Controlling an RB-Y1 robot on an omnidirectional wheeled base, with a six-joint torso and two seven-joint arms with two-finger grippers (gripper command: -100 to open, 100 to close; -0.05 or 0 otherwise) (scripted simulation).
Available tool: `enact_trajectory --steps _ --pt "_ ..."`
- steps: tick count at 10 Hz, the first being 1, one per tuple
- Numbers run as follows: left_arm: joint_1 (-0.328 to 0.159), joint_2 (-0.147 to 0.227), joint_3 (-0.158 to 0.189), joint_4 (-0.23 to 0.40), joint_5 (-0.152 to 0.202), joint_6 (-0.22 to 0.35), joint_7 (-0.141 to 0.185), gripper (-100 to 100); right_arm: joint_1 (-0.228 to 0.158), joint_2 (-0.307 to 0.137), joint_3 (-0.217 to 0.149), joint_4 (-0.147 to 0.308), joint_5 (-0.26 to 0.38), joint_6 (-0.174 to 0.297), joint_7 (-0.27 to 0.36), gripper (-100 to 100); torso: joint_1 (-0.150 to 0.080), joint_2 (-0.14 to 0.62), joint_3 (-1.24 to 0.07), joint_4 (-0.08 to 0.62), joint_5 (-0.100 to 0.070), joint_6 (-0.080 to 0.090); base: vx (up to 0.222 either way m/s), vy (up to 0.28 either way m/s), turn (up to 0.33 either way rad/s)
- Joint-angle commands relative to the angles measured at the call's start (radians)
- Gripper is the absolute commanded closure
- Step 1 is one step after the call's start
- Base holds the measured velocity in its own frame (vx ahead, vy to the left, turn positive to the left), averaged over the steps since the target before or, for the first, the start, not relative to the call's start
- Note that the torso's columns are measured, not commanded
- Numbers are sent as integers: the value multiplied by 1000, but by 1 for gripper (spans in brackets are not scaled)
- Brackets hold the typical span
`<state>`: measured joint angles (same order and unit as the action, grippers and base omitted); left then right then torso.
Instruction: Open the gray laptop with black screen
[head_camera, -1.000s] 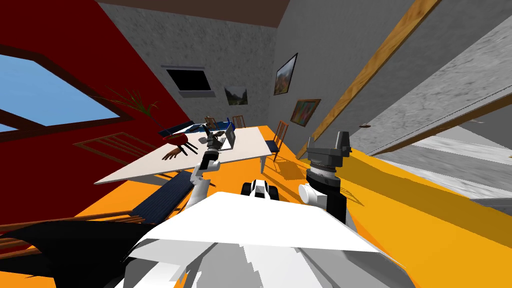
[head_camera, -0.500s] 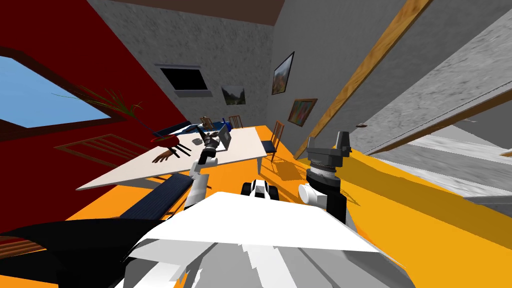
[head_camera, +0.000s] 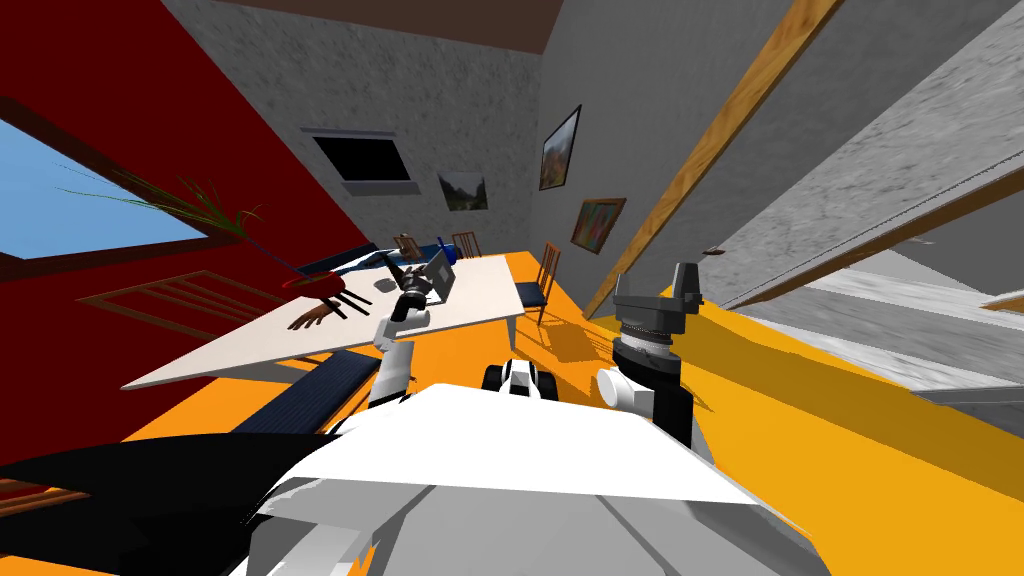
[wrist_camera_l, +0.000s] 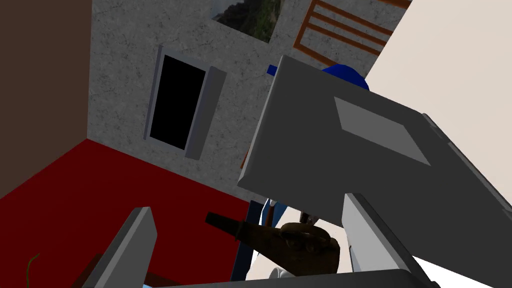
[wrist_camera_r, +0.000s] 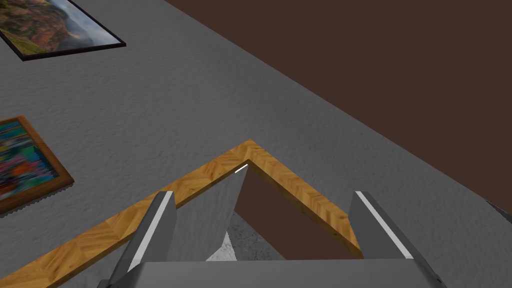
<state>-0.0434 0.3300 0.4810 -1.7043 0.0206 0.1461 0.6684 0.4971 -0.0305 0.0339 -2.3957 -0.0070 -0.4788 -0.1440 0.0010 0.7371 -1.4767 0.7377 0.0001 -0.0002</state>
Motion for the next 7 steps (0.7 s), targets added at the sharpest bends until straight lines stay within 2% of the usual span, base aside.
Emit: enact_trajectory --steps 1,7 --pt "-43 34 43 53 1 69 45 -100 0 0 0 0 0 0 0 0 0 1 1 0 0 0 41 -101 -32" --pt "-146 107 136 177 -3 205 138 -100 0 0 0 0 0 0 0 0 0 1 1 0 0 0 41 -116 -23"
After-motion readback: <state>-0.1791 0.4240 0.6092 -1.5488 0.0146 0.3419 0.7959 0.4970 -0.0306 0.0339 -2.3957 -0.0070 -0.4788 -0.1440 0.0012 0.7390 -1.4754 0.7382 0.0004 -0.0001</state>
